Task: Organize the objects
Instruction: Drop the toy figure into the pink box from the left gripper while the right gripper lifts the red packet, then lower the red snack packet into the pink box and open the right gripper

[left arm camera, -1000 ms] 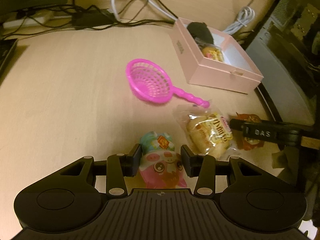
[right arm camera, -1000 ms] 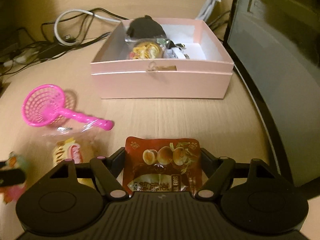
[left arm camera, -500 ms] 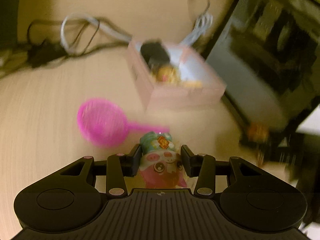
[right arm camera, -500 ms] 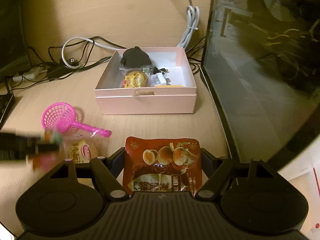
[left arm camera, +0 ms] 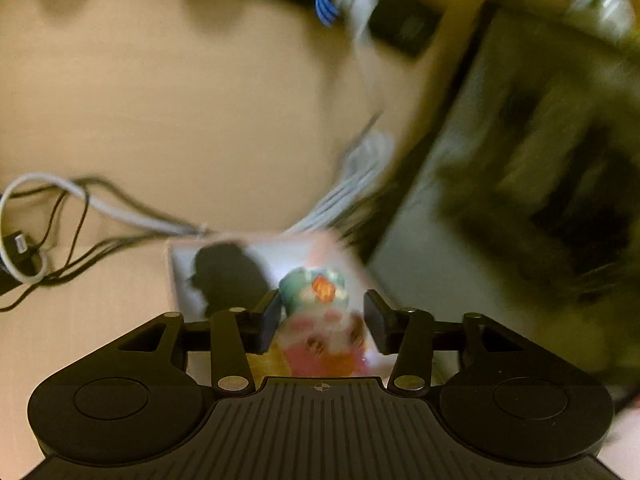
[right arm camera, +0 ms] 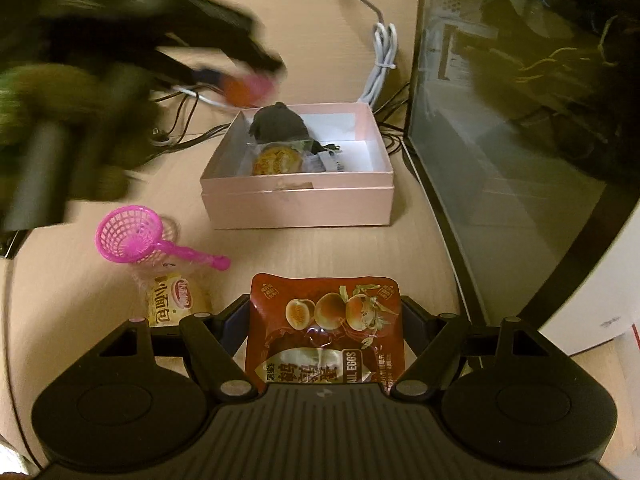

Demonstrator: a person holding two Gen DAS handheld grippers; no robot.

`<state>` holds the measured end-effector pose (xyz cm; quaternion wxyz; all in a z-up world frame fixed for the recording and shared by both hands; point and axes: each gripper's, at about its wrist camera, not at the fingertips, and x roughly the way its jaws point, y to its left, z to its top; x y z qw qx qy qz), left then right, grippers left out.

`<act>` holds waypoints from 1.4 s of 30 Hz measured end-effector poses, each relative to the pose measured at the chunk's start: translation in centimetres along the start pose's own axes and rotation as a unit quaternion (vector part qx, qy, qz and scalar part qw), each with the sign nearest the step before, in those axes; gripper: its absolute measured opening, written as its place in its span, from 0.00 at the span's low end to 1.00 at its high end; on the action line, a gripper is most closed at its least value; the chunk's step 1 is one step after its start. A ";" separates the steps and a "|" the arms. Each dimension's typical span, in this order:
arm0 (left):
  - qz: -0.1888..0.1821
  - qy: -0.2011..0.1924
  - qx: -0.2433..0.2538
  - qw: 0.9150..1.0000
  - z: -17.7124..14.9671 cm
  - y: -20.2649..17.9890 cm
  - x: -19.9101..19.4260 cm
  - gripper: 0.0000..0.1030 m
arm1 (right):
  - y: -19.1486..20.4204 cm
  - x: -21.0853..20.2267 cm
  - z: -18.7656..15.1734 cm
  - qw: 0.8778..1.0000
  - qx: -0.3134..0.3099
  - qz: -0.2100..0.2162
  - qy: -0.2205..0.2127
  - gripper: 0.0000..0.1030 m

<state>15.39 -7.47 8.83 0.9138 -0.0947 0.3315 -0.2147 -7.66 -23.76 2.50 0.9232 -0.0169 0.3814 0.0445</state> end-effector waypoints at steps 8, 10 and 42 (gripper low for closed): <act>0.017 -0.028 -0.097 0.995 -2.4 3.7 -0.7 0.48 | -1.4 0.9 -0.2 1.000 -0.005 0.002 0.004 0.74; 0.026 -0.027 -0.093 0.995 -3.4 4.3 -2.5 0.48 | -1.9 1.2 1.0 1.000 -0.011 0.002 -0.013 0.74; 0.107 0.016 -0.160 0.981 -15.2 8.2 -17.2 0.48 | 7.9 8.6 10.1 0.991 -0.085 0.107 -0.001 0.90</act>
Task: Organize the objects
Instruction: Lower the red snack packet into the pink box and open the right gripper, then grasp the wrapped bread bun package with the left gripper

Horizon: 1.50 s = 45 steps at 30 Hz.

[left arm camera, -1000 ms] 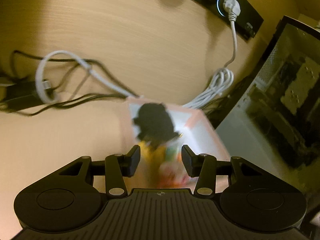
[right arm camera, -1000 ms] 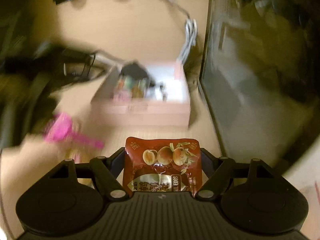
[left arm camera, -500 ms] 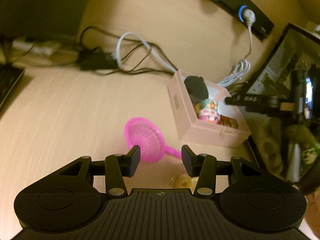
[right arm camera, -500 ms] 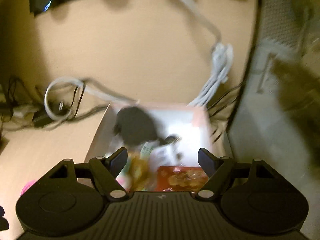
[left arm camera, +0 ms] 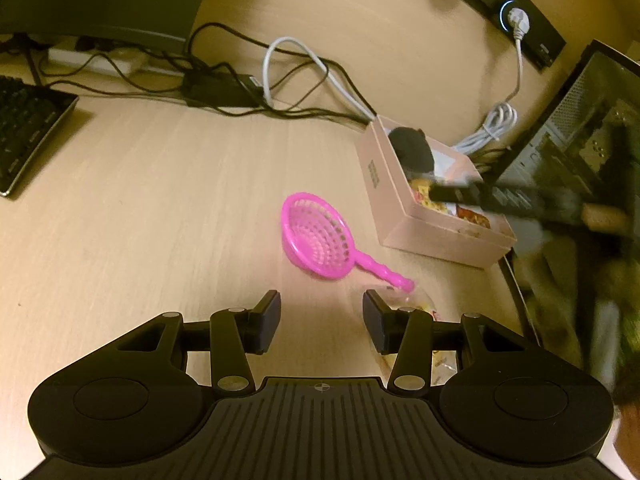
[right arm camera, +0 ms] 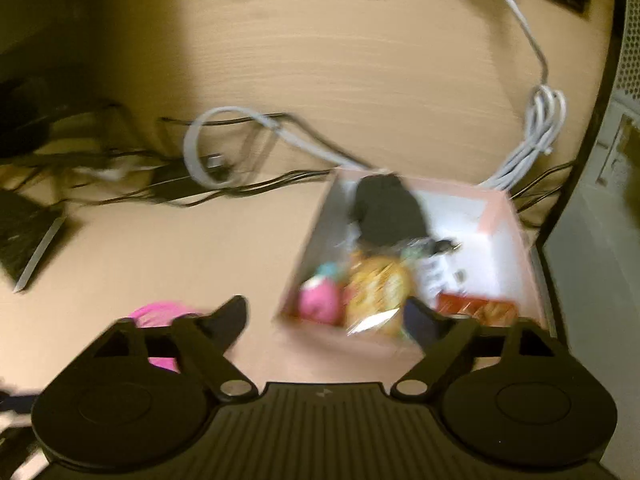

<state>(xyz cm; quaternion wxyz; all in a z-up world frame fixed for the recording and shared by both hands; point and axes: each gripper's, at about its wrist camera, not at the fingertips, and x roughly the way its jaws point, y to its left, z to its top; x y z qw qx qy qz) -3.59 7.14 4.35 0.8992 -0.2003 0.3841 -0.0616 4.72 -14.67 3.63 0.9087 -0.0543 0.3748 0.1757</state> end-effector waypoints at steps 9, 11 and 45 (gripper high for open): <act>0.031 -0.016 -0.033 0.999 1.4 1.5 0.6 0.48 | 4.9 -0.5 -7.8 0.994 -0.031 0.069 0.084 0.94; 0.024 -0.007 -0.025 0.999 1.3 1.0 1.0 0.48 | 5.0 -0.6 -8.3 0.994 -0.019 0.069 0.088 0.93; -0.007 0.111 0.192 0.975 -2.0 -11.8 11.4 0.70 | -5.5 -6.4 -13.3 0.990 0.096 -0.087 0.059 0.98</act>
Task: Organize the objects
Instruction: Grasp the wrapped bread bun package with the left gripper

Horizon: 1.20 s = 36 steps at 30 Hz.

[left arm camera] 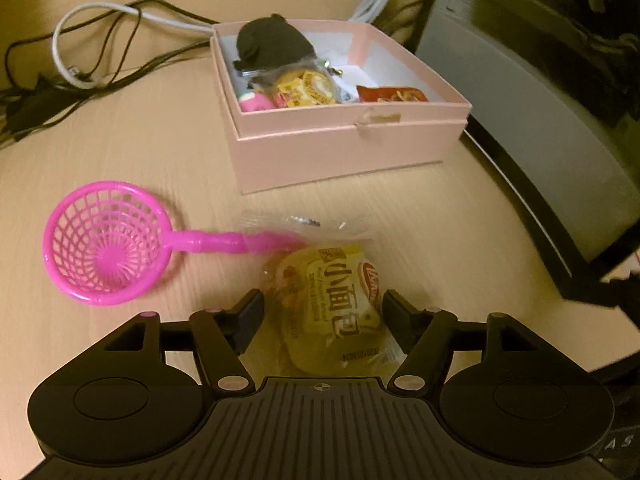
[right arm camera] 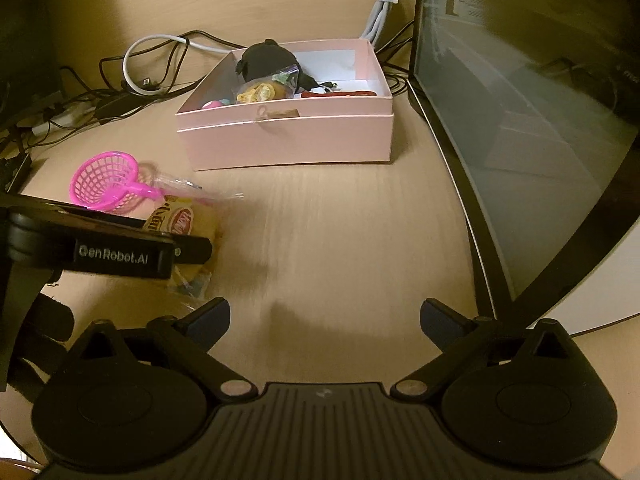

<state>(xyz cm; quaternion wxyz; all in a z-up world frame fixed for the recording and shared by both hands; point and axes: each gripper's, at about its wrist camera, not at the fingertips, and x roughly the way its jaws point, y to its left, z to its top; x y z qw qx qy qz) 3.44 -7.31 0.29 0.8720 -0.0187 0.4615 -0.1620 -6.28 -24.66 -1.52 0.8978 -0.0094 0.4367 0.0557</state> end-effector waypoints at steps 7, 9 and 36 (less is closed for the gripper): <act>-0.011 -0.014 -0.011 1.000 -0.1 0.6 -0.1 0.61 | 0.4 0.4 -0.2 1.000 -0.003 -0.001 0.007 0.98; -0.013 -0.009 -0.027 1.000 -0.2 1.0 -0.5 0.59 | 0.7 0.4 -0.2 1.000 -0.008 0.000 0.007 0.98; 0.105 -0.098 -0.268 0.953 -6.3 16.0 -12.1 0.56 | 10.1 3.8 5.5 0.988 -0.133 0.076 -0.011 1.00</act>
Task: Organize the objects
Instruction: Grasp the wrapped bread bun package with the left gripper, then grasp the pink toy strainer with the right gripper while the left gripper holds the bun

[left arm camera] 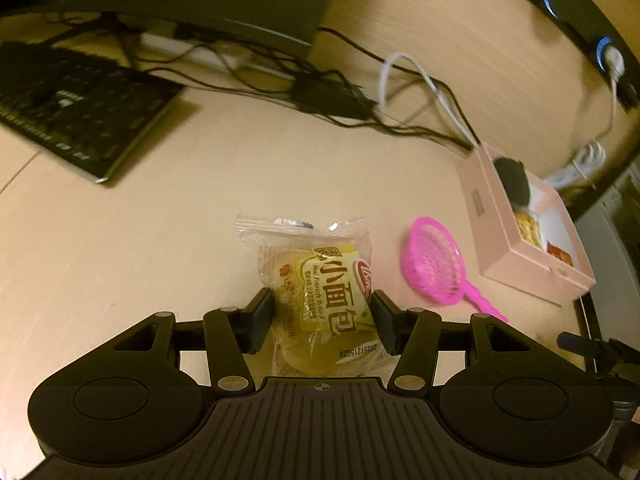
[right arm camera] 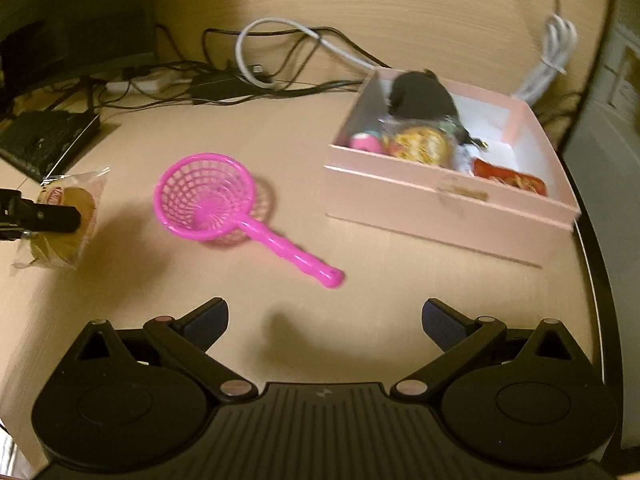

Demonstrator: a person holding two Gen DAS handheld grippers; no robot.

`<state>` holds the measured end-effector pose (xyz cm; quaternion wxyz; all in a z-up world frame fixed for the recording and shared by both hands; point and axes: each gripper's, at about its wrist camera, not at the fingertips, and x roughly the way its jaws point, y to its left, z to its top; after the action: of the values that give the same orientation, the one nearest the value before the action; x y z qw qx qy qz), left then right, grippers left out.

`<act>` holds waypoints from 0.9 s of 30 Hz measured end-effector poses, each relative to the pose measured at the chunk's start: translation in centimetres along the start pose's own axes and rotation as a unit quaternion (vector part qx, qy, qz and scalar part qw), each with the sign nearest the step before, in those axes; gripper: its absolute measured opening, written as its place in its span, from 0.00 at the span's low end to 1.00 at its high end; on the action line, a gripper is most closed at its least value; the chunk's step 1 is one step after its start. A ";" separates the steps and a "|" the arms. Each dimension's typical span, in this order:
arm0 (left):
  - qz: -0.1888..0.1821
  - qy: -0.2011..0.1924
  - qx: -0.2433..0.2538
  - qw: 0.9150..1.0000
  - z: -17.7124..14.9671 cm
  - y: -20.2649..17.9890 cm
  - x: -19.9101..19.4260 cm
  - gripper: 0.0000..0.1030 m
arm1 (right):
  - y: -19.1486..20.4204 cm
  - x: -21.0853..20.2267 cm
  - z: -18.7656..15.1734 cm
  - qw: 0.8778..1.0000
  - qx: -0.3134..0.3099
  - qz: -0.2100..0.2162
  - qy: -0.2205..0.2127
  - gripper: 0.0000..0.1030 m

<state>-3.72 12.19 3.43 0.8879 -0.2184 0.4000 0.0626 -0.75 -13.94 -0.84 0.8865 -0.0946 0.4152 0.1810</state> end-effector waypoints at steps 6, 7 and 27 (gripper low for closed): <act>0.006 -0.009 -0.020 1.000 -0.4 1.8 -1.8 0.56 | 0.3 0.3 1.4 1.000 -0.018 -0.007 -0.020 1.00; 0.005 -0.010 -0.021 1.000 -0.5 1.8 -1.9 0.56 | 0.3 0.3 1.5 1.000 -0.021 -0.003 -0.022 1.00; 0.013 0.001 -0.067 0.998 -1.0 4.3 -2.7 0.56 | 3.2 6.5 3.5 0.991 -0.053 0.120 0.038 1.00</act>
<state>-7.42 15.82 3.40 0.8699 -0.2718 0.3990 0.1005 4.20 -8.34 -3.66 0.8359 -0.0975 0.4464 0.3041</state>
